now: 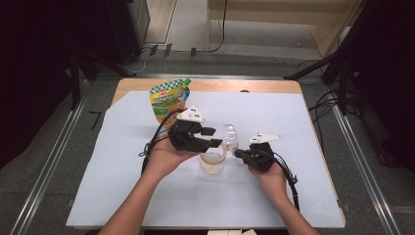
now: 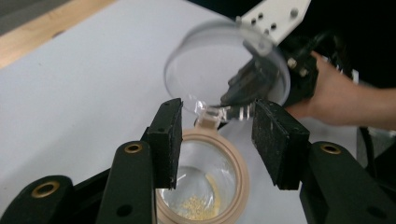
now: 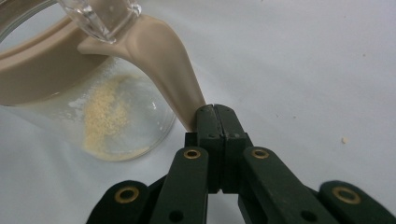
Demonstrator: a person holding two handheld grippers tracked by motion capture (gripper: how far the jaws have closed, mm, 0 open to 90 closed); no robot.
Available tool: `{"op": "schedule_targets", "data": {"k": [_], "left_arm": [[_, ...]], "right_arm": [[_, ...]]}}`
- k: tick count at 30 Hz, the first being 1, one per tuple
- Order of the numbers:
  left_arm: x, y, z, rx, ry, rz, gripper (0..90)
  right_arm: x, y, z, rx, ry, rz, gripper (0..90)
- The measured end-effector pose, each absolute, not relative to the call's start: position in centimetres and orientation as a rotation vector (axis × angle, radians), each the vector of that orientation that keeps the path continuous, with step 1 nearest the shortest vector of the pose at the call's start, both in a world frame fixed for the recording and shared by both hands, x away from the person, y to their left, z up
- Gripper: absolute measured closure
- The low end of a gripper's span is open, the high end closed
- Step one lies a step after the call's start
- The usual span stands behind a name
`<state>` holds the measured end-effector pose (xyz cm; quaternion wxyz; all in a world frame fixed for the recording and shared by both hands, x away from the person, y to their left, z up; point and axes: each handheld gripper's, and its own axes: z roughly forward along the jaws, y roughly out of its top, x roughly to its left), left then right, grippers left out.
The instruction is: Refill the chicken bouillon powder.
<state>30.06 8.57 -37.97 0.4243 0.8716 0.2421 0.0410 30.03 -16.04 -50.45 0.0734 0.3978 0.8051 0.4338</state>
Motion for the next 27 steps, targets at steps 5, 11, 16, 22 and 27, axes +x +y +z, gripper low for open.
{"op": "schedule_targets", "data": {"k": [5, 11, 16, 22, 27], "left_arm": [[30.2, 7.5, -38.4, 2.194, 0.564, 0.042, 71.0], [30.6, 7.0, -38.5, 2.180, 0.552, -0.015, 79.0], [30.9, 7.4, -38.4, 2.172, 0.563, -0.031, 75.7], [31.1, 8.6, -38.4, 2.149, 0.578, -0.032, 72.4], [31.3, 9.8, -38.5, 2.153, 0.596, -0.028, 71.4]], "right_arm": [[30.0, -16.1, -50.4, 1.194, 2.420, 1.303, 90.0], [30.0, -16.1, -50.4, 1.192, 2.421, 1.307, 90.0], [29.8, -16.4, -50.0, 1.175, 2.415, 1.309, 90.0], [28.8, -17.4, -49.1, 1.186, 2.400, 1.350, 83.6], [27.6, -18.0, -48.3, 1.155, 2.406, 1.353, 74.0]]}}
